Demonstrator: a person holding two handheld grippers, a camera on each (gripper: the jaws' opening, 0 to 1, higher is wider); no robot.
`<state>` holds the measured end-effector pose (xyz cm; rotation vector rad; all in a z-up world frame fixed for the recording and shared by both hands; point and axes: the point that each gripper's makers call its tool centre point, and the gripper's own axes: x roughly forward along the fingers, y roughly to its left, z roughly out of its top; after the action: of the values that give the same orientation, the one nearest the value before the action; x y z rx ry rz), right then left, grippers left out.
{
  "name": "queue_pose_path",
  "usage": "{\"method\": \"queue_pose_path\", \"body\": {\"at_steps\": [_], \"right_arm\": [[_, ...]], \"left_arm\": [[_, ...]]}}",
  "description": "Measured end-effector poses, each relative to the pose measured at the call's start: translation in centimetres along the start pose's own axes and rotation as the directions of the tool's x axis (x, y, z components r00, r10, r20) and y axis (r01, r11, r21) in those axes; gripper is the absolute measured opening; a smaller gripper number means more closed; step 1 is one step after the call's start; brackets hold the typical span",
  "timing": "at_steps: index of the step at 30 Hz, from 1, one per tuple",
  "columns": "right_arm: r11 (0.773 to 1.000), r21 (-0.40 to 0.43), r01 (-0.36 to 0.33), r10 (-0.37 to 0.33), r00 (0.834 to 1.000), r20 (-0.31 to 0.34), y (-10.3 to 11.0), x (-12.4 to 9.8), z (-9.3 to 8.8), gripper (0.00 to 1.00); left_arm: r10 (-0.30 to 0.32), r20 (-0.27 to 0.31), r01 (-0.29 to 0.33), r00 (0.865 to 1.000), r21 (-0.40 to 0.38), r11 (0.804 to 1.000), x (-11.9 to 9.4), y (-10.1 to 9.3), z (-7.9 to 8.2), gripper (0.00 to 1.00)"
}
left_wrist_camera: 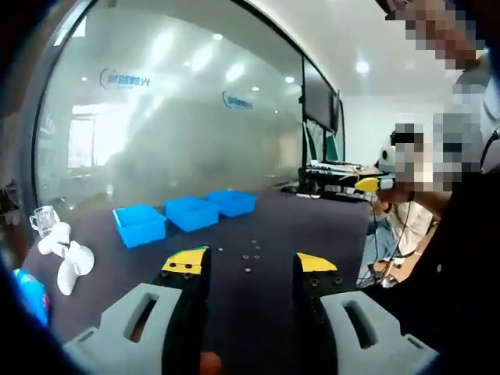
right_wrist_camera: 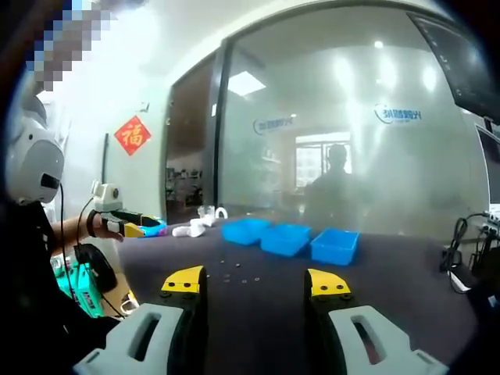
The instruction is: Sort the screws, nuts, and washers into the corresponding bins
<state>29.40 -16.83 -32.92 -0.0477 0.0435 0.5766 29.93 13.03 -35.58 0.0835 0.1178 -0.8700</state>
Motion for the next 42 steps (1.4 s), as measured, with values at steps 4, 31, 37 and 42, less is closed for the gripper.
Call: {"method": "queue_pose_path", "body": {"at_steps": [4, 31, 37, 42], "right_arm": [[1.0, 0.001, 0.002, -0.002, 1.0, 0.001, 0.0, -0.1, 0.0, 0.45], [1.0, 0.016, 0.017, -0.017, 1.0, -0.002, -0.7, -1.1, -1.6, 0.45], [0.999, 0.029, 0.028, -0.029, 1.0, 0.004, -1.1, -1.6, -1.9, 0.45], [0.998, 0.041, 0.038, -0.038, 0.999, 0.008, -1.5, -2.0, -2.2, 0.45]], "left_arm": [[-0.034, -0.052, 0.034, 0.998, 0.006, 0.999, 0.7, -0.9, -0.9, 0.42], [-0.047, -0.327, 0.025, 0.944, -0.072, 0.997, 5.6, 2.0, -2.7, 0.4], [-0.078, -0.389, 0.065, 0.918, -0.048, 0.997, 7.8, 2.0, -2.4, 0.4], [-0.091, -0.445, 0.083, 0.891, -0.037, 0.996, 9.2, 2.0, -2.9, 0.39]]}}
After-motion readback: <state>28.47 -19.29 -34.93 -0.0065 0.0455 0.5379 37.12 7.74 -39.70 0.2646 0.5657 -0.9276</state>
